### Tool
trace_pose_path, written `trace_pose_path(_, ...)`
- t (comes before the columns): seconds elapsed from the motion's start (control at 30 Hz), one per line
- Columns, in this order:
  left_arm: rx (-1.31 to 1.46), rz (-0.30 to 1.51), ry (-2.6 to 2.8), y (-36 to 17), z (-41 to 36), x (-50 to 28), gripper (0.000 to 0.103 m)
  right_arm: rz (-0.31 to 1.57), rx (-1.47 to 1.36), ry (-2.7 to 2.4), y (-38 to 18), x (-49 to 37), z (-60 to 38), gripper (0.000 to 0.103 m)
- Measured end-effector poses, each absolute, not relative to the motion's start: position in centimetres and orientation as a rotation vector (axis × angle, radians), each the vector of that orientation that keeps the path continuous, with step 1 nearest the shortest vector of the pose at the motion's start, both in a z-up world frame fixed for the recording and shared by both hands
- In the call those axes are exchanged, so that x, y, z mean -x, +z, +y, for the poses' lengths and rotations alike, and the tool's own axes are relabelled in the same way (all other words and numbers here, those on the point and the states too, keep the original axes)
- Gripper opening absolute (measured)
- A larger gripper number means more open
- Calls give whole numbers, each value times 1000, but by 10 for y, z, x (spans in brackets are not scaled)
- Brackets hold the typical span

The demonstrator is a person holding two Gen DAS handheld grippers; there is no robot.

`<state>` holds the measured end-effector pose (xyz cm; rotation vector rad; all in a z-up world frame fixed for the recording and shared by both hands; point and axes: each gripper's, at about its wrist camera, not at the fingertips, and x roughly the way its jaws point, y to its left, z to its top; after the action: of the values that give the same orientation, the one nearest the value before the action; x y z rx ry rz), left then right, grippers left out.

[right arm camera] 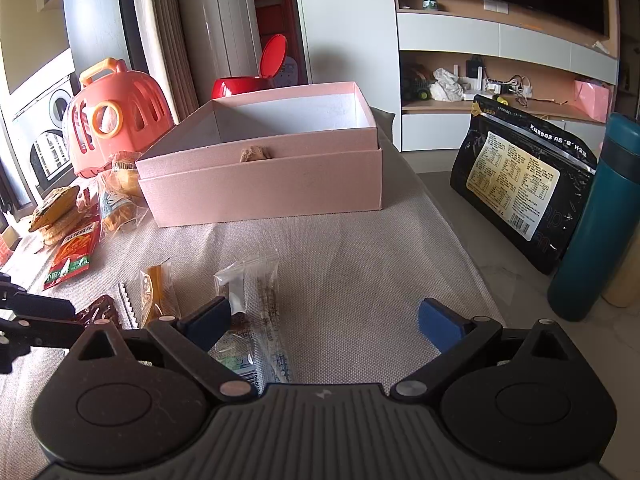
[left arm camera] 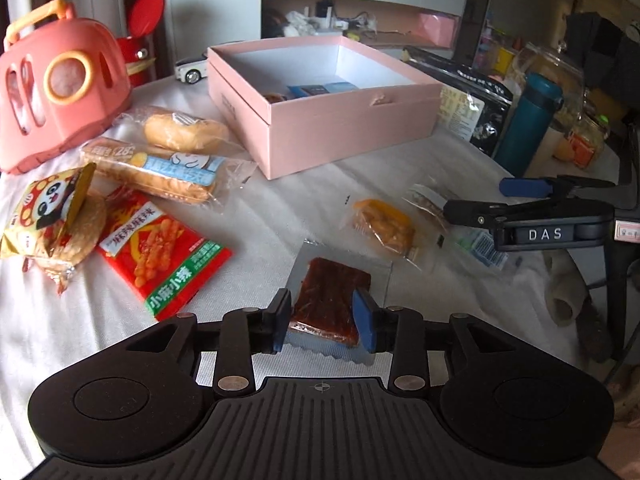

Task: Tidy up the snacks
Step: 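Grasp the brown jerky packet with the left tool and lift it, then grasp the orange snack stick with the right tool while the left tool holds the jerky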

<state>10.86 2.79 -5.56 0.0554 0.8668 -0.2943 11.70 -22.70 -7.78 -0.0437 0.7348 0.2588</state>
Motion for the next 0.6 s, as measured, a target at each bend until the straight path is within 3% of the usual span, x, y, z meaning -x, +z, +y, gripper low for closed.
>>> trace_pose_path(0.37,-191,872,-368,-51,14,-117,39,754,73,283,-78,-118,-224,103)
trace_pose_path(0.6,-190,873,-396,-59,11,-124,47,754,73,283,-78,-118,-224,103)
